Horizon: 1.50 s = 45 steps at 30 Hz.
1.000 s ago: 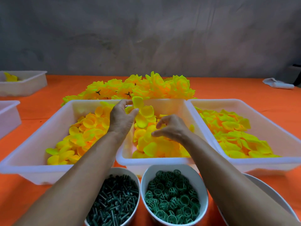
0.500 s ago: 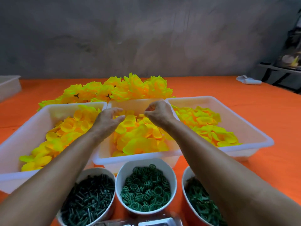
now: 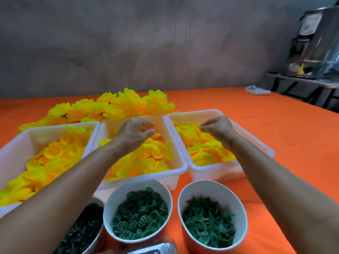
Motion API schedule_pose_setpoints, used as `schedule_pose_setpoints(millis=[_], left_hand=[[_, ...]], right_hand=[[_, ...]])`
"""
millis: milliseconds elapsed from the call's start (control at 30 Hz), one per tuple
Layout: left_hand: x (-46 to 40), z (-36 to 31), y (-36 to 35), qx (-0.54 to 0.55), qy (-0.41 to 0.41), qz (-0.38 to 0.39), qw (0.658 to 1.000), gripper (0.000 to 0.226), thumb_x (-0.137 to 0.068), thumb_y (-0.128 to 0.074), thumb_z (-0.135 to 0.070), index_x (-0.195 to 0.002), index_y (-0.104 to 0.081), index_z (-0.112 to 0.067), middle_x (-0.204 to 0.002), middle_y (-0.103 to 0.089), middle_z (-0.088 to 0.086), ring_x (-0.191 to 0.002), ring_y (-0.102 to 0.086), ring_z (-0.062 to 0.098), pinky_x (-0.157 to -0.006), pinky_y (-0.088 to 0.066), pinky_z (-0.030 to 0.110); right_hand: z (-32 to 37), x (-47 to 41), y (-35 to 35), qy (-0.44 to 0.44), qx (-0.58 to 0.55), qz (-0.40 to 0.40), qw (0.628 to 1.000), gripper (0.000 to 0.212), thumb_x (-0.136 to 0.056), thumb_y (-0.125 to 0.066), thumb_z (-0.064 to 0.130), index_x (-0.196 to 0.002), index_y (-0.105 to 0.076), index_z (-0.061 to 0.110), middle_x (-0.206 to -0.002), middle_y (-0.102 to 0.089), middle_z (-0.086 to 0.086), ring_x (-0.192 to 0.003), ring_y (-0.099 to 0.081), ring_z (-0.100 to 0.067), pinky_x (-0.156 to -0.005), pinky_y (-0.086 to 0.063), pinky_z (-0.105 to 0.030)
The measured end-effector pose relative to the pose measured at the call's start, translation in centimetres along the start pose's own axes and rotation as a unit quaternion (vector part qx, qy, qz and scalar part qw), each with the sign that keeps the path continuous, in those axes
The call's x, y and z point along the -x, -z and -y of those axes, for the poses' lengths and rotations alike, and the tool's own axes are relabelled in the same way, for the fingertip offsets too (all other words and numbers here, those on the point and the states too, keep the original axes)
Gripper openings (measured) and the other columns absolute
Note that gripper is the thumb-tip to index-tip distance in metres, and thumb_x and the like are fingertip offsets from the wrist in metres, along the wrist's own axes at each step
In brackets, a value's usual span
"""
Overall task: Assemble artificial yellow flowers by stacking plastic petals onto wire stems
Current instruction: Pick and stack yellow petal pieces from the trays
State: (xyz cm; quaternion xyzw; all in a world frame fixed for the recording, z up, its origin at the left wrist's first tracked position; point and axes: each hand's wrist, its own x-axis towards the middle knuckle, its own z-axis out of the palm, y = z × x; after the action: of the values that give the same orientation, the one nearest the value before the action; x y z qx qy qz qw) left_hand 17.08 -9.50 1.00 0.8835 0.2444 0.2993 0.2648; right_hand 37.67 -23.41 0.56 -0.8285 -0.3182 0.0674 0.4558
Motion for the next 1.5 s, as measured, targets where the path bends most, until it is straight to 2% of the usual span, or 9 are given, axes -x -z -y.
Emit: schedule_pose_setpoints(millis=[233,400,700,900,1000,1067,1200,1300,1500], left_hand=[[-2.0,-2.0,-3.7,0.035,-0.007,-0.019,0.999,0.022,-0.089,-0.064,-0.013,-0.109,-0.069,-0.005,-0.107,-0.069,0.007,-0.093,-0.062,0.014,-0.078,-0.048,0.022],[-3.3,-2.2,-5.8,0.028,-0.012,-0.036,0.999,0.019,-0.089,-0.063,-0.012,-0.105,-0.07,-0.003,-0.106,-0.069,0.011,-0.097,-0.064,0.022,-0.087,-0.051,0.033],[-2.8,-0.5,-8.1,0.012,-0.035,-0.091,0.995,0.015,-0.09,-0.06,-0.012,-0.094,-0.072,-0.002,-0.089,-0.071,0.017,-0.083,-0.064,0.031,-0.075,-0.049,0.037],[-2.9,0.3,-8.2,0.008,-0.018,-0.125,0.992,0.02,-0.093,-0.057,-0.016,-0.09,-0.07,-0.002,-0.082,-0.069,0.019,-0.078,-0.062,0.035,-0.07,-0.048,0.04],[-3.0,0.5,-8.0,0.007,-0.007,-0.129,0.992,0.023,-0.095,-0.054,-0.018,-0.088,-0.069,-0.001,-0.081,-0.068,0.02,-0.077,-0.062,0.037,-0.07,-0.049,0.044],[-2.9,0.5,-8.1,0.003,-0.01,-0.127,0.992,0.024,-0.095,-0.053,-0.019,-0.089,-0.068,-0.001,-0.082,-0.068,0.021,-0.078,-0.061,0.038,-0.07,-0.049,0.045],[-2.8,0.7,-8.3,-0.002,-0.018,-0.126,0.992,0.024,-0.095,-0.054,-0.02,-0.089,-0.069,-0.002,-0.084,-0.068,0.02,-0.079,-0.061,0.038,-0.07,-0.05,0.044],[-2.9,0.8,-8.2,-0.004,-0.021,-0.128,0.992,0.024,-0.095,-0.053,-0.02,-0.09,-0.068,-0.002,-0.083,-0.068,0.02,-0.079,-0.061,0.038,-0.069,-0.049,0.044],[-3.0,0.7,-8.3,0.001,-0.031,-0.128,0.991,0.024,-0.095,-0.054,-0.019,-0.089,-0.068,0.0,-0.082,-0.067,0.021,-0.077,-0.06,0.038,-0.067,-0.048,0.044]], right_hand=[[-2.1,-0.9,0.9,-0.019,0.15,0.036,0.988,0.023,-0.072,-0.08,0.016,-0.094,-0.074,0.011,-0.1,-0.071,-0.011,-0.098,-0.064,-0.023,-0.081,-0.045,-0.027],[-2.5,-1.3,-0.8,-0.016,0.306,0.088,0.948,0.04,-0.071,-0.079,0.033,-0.1,-0.068,0.008,-0.111,-0.066,-0.014,-0.107,-0.06,-0.028,-0.074,-0.042,-0.028],[-2.4,-1.6,-1.8,0.043,0.377,0.0,0.925,0.021,-0.088,-0.053,0.007,-0.105,-0.065,0.002,-0.116,-0.063,-0.022,-0.109,-0.059,-0.036,-0.084,-0.047,-0.035],[-2.0,-1.1,-1.4,0.037,0.338,0.069,0.938,0.018,-0.078,-0.067,0.019,-0.093,-0.069,0.009,-0.102,-0.067,-0.016,-0.104,-0.061,-0.032,-0.074,-0.045,-0.029],[-0.6,-1.5,-3.1,0.071,0.245,0.06,0.965,0.031,-0.075,-0.073,0.022,-0.104,-0.07,0.01,-0.112,-0.067,-0.012,-0.111,-0.058,-0.028,-0.087,-0.047,-0.033],[0.2,-1.9,-4.8,0.082,0.249,0.07,0.963,0.038,-0.078,-0.071,0.018,-0.114,-0.066,0.008,-0.12,-0.064,-0.013,-0.115,-0.056,-0.029,-0.092,-0.046,-0.034],[0.0,-2.6,-7.4,0.065,0.254,0.061,0.963,0.012,-0.084,-0.056,0.007,-0.091,-0.066,0.003,-0.108,-0.065,-0.02,-0.106,-0.058,-0.035,-0.077,-0.045,-0.032],[-0.3,-3.3,-7.0,0.011,0.167,0.016,0.986,0.02,-0.088,-0.05,0.005,-0.092,-0.068,-0.001,-0.104,-0.065,-0.026,-0.1,-0.061,-0.035,-0.075,-0.046,-0.035],[-1.5,-2.6,-3.5,-0.061,-0.019,-0.006,0.998,0.01,-0.079,-0.069,0.011,-0.07,-0.067,0.007,-0.054,-0.054,-0.007,-0.049,-0.046,-0.016,-0.049,-0.033,-0.027]])
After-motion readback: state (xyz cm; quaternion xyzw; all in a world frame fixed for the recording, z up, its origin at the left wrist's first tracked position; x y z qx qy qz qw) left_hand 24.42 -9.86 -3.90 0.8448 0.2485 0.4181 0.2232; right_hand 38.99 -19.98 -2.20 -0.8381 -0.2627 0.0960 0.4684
